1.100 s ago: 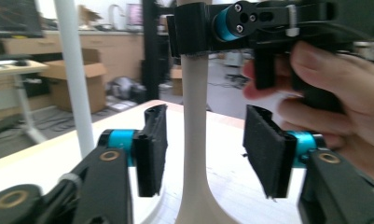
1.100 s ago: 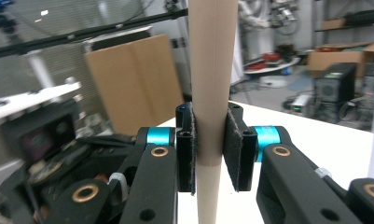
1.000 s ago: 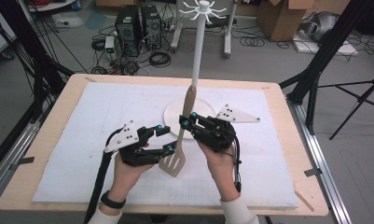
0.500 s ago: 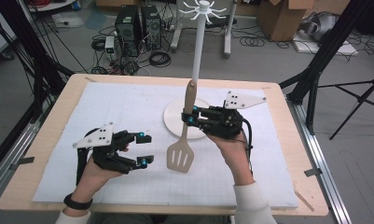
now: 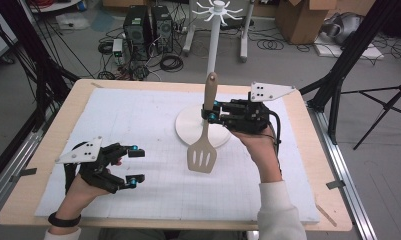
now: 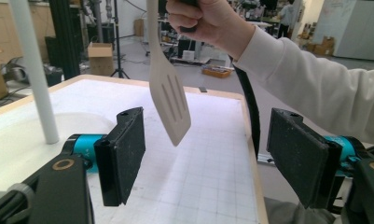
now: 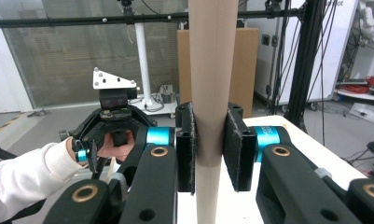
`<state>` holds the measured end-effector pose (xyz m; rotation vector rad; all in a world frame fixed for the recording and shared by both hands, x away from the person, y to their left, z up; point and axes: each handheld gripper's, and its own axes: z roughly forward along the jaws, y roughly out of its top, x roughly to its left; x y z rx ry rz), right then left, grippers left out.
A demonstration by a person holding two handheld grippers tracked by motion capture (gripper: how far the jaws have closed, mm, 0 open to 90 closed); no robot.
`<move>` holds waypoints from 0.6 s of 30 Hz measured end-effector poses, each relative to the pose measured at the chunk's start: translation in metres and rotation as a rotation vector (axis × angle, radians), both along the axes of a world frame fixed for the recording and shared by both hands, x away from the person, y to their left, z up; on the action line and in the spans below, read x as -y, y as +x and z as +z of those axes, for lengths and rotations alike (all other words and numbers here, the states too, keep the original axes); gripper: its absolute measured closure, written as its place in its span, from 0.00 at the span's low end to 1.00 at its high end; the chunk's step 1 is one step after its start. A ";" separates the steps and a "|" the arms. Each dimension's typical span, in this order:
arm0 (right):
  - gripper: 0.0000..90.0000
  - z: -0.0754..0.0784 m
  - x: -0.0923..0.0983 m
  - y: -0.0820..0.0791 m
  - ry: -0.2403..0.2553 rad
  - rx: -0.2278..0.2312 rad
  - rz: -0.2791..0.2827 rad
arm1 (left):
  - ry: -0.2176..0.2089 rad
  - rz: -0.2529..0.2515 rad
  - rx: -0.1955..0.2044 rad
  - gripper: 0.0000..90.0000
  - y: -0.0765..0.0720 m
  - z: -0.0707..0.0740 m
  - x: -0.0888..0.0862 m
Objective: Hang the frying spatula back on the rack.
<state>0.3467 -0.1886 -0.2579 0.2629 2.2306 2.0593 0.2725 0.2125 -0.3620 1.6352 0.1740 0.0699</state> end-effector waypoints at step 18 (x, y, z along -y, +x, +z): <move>0.85 0.032 -0.016 0.030 -0.019 0.026 -0.030 | -0.006 0.006 0.003 0.32 -0.003 0.001 -0.006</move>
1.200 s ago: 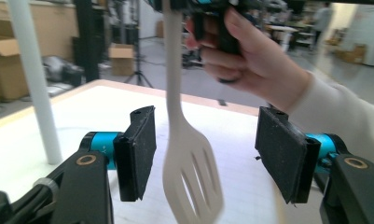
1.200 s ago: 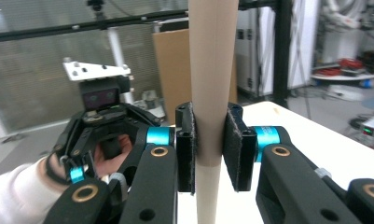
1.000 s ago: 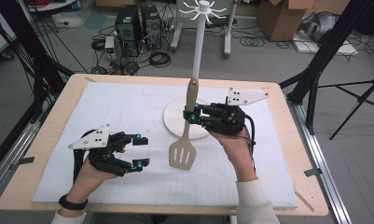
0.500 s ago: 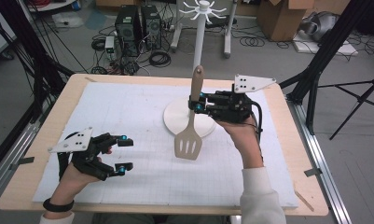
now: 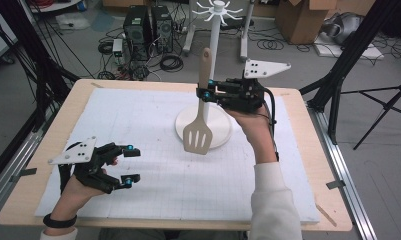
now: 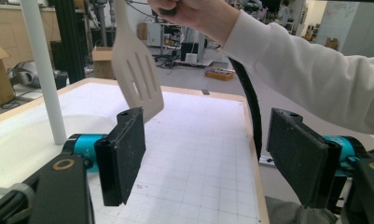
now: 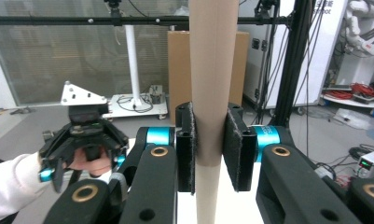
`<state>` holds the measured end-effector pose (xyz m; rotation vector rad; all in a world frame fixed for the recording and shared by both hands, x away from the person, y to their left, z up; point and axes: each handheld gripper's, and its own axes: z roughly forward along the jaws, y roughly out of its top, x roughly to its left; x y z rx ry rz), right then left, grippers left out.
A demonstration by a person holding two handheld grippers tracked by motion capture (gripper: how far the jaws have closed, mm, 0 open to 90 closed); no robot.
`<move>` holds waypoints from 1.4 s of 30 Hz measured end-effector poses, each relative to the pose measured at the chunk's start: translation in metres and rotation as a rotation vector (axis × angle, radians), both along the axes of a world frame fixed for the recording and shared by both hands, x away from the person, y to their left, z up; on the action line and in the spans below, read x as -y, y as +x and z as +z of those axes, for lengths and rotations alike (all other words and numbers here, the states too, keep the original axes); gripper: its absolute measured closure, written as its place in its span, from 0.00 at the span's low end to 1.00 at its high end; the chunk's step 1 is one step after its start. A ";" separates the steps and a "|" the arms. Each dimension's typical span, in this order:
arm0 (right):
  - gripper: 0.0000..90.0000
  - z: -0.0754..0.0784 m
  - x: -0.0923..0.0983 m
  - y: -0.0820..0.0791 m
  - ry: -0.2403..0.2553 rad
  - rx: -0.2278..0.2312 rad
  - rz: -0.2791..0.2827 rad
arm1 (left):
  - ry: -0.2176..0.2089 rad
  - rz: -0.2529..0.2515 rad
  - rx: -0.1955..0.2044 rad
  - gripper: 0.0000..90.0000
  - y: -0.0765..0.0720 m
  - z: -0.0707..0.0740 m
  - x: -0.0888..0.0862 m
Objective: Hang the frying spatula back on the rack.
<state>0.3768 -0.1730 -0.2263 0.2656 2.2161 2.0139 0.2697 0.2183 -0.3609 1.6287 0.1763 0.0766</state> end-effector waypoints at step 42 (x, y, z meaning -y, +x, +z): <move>0.85 0.016 -0.012 0.058 0.015 -0.087 -0.207 | 0.040 -0.001 -0.013 0.32 -0.001 -0.007 0.003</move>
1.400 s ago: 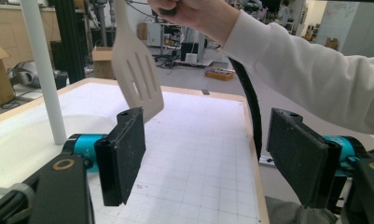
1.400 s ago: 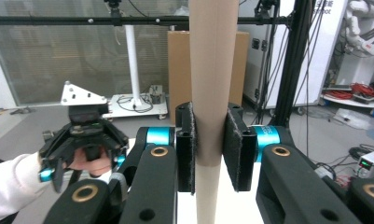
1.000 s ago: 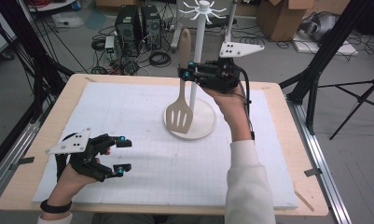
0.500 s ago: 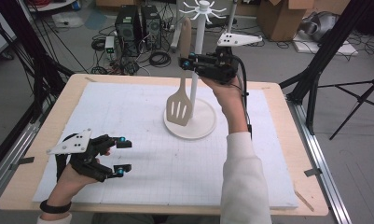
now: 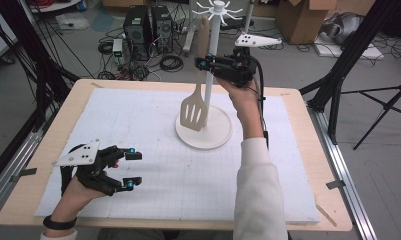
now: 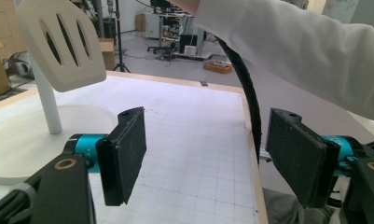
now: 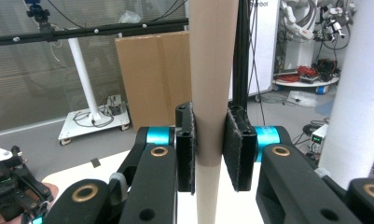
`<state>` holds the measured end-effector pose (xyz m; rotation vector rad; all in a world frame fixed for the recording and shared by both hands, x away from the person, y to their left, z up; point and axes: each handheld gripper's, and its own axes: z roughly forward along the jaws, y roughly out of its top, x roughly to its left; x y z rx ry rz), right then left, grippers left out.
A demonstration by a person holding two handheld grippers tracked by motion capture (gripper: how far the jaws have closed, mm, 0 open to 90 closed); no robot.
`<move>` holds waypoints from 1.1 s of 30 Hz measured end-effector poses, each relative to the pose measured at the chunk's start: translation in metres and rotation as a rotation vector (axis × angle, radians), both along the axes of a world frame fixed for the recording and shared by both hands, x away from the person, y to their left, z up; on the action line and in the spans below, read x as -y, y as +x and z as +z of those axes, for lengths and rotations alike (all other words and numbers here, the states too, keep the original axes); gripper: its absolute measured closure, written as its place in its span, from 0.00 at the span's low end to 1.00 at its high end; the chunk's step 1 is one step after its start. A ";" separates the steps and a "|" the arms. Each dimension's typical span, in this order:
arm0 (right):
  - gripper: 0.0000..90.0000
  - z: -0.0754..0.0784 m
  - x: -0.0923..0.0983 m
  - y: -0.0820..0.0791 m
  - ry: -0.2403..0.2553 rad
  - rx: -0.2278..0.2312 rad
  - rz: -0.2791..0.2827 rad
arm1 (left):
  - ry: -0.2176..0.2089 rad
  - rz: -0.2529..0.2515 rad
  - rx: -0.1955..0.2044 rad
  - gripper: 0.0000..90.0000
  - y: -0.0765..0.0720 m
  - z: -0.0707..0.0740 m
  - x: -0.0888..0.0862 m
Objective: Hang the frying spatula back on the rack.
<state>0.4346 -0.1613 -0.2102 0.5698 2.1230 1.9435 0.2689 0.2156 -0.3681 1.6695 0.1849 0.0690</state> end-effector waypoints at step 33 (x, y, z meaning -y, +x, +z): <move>0.50 -0.019 0.033 -0.020 0.005 0.023 -0.124 | 0.019 0.008 0.000 0.32 0.003 -0.002 -0.001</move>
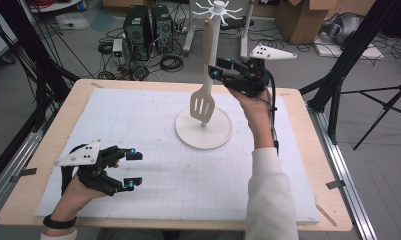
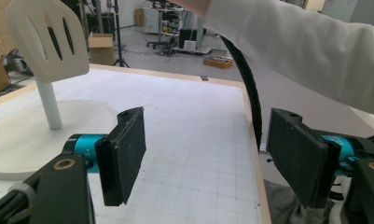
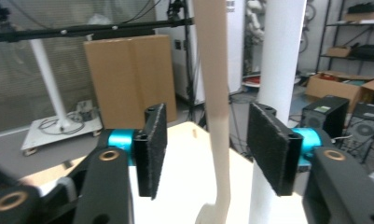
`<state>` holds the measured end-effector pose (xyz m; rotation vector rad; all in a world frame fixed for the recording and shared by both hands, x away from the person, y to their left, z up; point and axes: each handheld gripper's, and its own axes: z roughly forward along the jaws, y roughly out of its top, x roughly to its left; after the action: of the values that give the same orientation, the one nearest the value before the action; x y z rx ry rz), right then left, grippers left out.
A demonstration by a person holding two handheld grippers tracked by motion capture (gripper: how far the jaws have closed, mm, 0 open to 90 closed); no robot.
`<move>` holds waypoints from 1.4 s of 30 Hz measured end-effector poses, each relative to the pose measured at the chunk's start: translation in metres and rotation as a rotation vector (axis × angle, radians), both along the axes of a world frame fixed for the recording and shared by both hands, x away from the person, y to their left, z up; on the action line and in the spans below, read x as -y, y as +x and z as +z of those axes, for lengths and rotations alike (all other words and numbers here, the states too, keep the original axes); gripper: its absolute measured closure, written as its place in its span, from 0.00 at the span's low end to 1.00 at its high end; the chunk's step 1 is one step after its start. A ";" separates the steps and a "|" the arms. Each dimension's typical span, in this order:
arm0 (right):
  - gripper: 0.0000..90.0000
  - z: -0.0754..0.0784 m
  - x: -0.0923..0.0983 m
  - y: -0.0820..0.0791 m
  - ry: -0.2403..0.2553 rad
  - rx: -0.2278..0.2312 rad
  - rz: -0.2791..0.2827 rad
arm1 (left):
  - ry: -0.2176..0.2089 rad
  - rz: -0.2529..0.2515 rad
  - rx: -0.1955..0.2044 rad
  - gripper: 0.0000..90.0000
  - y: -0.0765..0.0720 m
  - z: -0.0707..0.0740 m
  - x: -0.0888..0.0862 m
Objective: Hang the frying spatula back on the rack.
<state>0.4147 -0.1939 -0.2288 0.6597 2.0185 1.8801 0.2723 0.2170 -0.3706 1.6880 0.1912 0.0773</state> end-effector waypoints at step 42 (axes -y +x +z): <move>0.16 -0.170 0.048 -0.127 -0.120 -0.021 0.135 | -0.002 0.180 0.034 0.20 0.014 -0.019 -0.031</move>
<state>0.2881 -0.2422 -0.3991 0.5253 2.2200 1.8131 0.2867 0.2476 -0.3899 1.6632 0.3174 0.2397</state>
